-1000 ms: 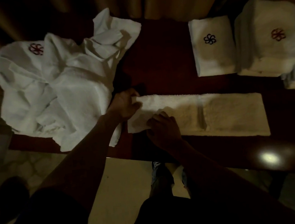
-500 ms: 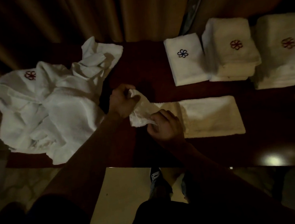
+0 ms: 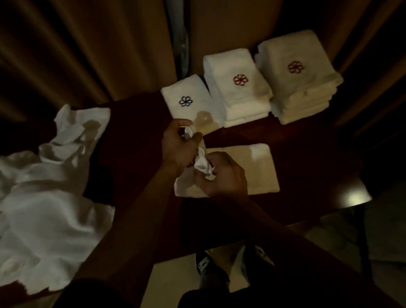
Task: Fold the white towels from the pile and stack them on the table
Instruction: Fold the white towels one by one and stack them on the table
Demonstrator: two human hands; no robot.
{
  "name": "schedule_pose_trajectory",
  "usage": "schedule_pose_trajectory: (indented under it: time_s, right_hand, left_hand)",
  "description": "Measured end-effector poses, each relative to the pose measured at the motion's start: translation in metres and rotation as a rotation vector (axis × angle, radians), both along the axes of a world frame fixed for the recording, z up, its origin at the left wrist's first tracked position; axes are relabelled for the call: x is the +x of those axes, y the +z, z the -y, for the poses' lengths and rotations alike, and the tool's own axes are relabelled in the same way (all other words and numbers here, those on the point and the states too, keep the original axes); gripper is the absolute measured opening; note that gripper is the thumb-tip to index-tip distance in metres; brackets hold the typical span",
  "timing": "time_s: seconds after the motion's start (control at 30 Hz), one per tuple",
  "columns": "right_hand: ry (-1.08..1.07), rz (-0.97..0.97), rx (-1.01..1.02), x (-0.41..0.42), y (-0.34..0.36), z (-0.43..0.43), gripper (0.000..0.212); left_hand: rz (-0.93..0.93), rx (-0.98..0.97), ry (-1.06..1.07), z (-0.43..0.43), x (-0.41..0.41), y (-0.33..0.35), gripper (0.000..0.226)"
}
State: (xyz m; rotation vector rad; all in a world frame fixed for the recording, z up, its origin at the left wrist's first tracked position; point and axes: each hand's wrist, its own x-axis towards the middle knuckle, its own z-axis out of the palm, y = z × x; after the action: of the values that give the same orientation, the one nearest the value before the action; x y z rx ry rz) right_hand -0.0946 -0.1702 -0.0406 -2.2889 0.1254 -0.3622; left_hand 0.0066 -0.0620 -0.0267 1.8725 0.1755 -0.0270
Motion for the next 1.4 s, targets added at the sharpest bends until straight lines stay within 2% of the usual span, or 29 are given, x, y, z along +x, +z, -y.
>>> schedule_pose_trajectory:
  time_s: [0.13,0.23,0.33,0.43,0.57,0.77,0.9,1.07,1.13,1.2,1.3,1.4]
  right_hand:
    - [-0.111,-0.092,0.104,0.003,-0.005,0.035,0.02]
    - [-0.113,-0.017,0.094,0.001,-0.012,0.061,0.016]
    - [-0.097,-0.001,0.117,-0.003,-0.017,0.087,0.017]
    - [-0.136,-0.059,0.175,-0.005,-0.021,0.11,0.023]
    - [-0.204,-0.134,0.187,-0.009,-0.026,0.13,0.026]
    - [-0.284,-0.346,0.222,-0.018,-0.041,0.152,0.024]
    - [-0.333,-0.467,0.183,-0.023,-0.053,0.16,0.023]
    - [-0.381,-0.596,0.156,-0.023,-0.062,0.164,0.03]
    - [-0.383,-0.639,0.128,-0.023,-0.066,0.165,0.033]
    - [-0.355,-0.576,0.043,-0.025,-0.07,0.167,0.042]
    - [-0.205,-0.465,-0.181,-0.027,-0.073,0.168,0.071]
    - [-0.035,-0.411,-0.282,-0.022,-0.067,0.165,0.07]
  left_hand:
    - [-0.007,-0.011,-0.064,0.028,0.004,0.0,0.028]
    - [-0.064,0.021,-0.111,0.044,0.008,-0.006,0.028]
    - [-0.135,0.154,-0.198,0.049,0.014,-0.021,0.04]
    - [-0.22,0.225,-0.378,0.057,0.02,-0.035,0.053]
    - [-0.127,0.399,-0.518,0.077,0.021,-0.047,0.045]
    - [-0.058,0.588,-0.711,0.104,0.025,-0.072,0.048]
    - [0.04,0.541,-0.858,0.112,0.016,-0.084,0.057]
    - [-0.077,0.527,-0.799,0.125,0.006,-0.105,0.056]
    - [-0.042,0.645,-0.85,0.126,0.001,-0.109,0.066]
    - [0.023,0.746,-0.91,0.124,-0.002,-0.109,0.075]
    - [0.106,0.816,-0.953,0.122,-0.004,-0.107,0.084]
    - [0.074,0.874,-1.036,0.13,-0.007,-0.103,0.093]
